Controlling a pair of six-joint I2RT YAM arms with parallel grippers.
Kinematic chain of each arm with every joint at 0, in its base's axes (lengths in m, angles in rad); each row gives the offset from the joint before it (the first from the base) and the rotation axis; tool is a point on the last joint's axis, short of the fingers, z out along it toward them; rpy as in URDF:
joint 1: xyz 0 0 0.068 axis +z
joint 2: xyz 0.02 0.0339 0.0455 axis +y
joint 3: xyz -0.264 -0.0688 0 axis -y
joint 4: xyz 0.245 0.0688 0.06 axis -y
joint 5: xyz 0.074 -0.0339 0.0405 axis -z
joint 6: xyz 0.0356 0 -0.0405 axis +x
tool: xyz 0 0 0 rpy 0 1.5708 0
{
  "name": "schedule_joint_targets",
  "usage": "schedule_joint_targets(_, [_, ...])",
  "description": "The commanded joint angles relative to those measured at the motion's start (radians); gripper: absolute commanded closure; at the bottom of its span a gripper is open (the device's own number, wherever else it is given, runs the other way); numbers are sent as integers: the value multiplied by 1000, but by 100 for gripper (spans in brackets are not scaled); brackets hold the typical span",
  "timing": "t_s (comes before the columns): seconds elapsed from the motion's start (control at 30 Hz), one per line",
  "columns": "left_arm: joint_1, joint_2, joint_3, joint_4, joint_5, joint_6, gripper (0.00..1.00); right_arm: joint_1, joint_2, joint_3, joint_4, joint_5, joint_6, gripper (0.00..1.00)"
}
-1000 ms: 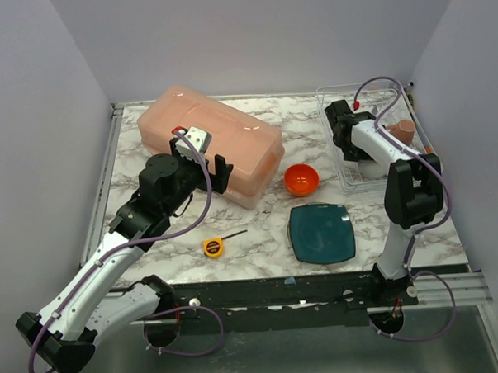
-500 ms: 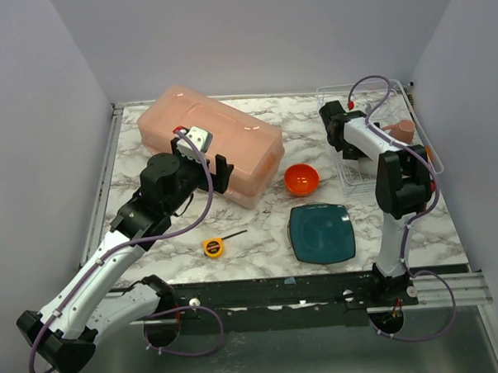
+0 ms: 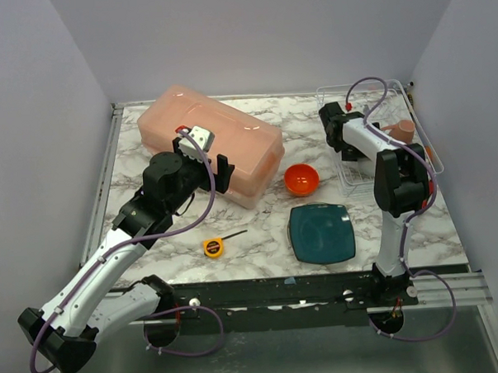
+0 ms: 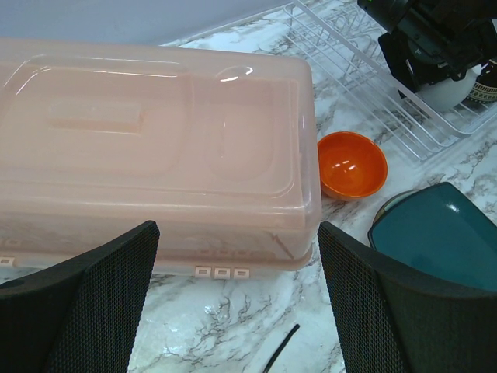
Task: Load the mixed dishes into the dish rack
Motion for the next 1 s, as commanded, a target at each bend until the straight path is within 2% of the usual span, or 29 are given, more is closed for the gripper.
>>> schedule_joint_targets(0.0, [-4,7,-3,15,16,5,17,-14,-5,-16,22,-20,-21,10])
schedule_joint_targets(0.1, [-5,11,-3,15,16,5,17,-14,-22,-28,30,-49,-27,0])
schedule_joint_targets(0.43, [-4,26,0,12,18,5,17,-11,-102,-33,17,-154,-29,0])
schedule_joint_targets(0.97, [-5,39,3,7,26,3,17,-13,-229,-61,91,-268,-18,0])
